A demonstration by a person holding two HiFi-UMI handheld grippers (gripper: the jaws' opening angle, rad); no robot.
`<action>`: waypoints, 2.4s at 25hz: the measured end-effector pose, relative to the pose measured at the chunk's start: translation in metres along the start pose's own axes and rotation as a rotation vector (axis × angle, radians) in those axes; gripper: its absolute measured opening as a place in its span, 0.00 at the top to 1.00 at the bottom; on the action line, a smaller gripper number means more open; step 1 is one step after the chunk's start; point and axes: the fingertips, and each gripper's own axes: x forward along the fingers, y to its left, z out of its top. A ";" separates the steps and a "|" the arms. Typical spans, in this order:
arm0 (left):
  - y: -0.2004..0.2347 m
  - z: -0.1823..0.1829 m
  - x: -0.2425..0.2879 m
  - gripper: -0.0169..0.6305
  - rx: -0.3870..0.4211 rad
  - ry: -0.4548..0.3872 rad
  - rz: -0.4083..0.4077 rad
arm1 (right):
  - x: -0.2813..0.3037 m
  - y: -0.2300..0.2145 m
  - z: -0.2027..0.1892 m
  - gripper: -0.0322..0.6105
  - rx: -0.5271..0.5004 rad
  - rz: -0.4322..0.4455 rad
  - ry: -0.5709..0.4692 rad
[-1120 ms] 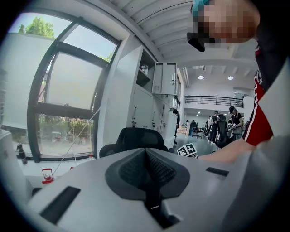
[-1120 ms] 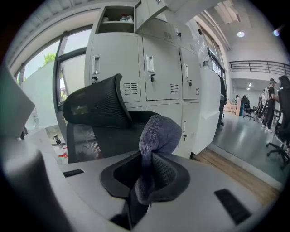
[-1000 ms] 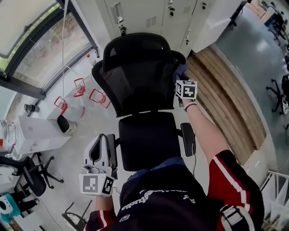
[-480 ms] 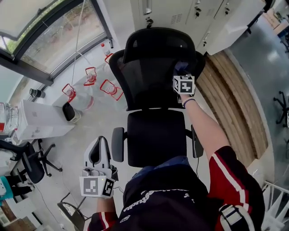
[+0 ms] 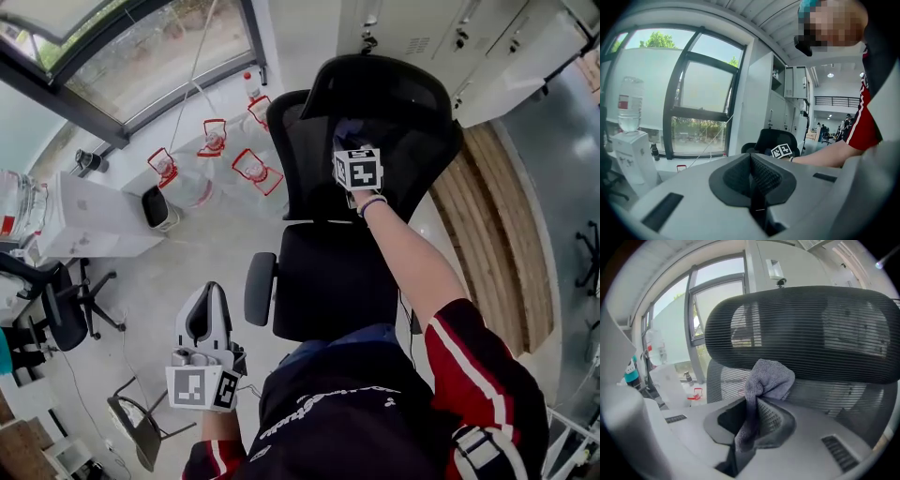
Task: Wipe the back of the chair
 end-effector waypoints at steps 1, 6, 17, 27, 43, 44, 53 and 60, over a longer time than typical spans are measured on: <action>0.006 0.000 -0.004 0.94 -0.006 0.001 0.015 | 0.005 0.012 0.003 0.85 -0.005 0.016 0.001; 0.035 -0.008 -0.026 0.94 -0.033 -0.003 0.069 | 0.024 0.068 0.008 0.85 -0.021 0.066 0.001; 0.073 -0.009 -0.043 0.94 -0.048 -0.016 0.104 | 0.040 0.178 0.024 0.85 -0.046 0.269 -0.019; 0.024 0.004 0.027 0.94 -0.010 -0.048 -0.101 | -0.054 0.106 -0.001 0.85 -0.008 0.186 -0.061; -0.180 0.018 0.111 0.94 0.084 -0.046 -0.470 | -0.211 -0.224 -0.137 0.85 0.236 -0.333 0.036; -0.185 0.017 0.110 0.94 0.088 -0.042 -0.475 | -0.212 -0.233 -0.143 0.85 0.243 -0.346 0.043; -0.167 0.001 0.096 0.94 0.109 0.003 -0.399 | -0.175 -0.255 -0.160 0.85 0.239 -0.362 0.099; -0.131 -0.001 0.089 0.94 0.086 0.003 -0.320 | -0.135 -0.222 -0.147 0.85 0.199 -0.310 0.107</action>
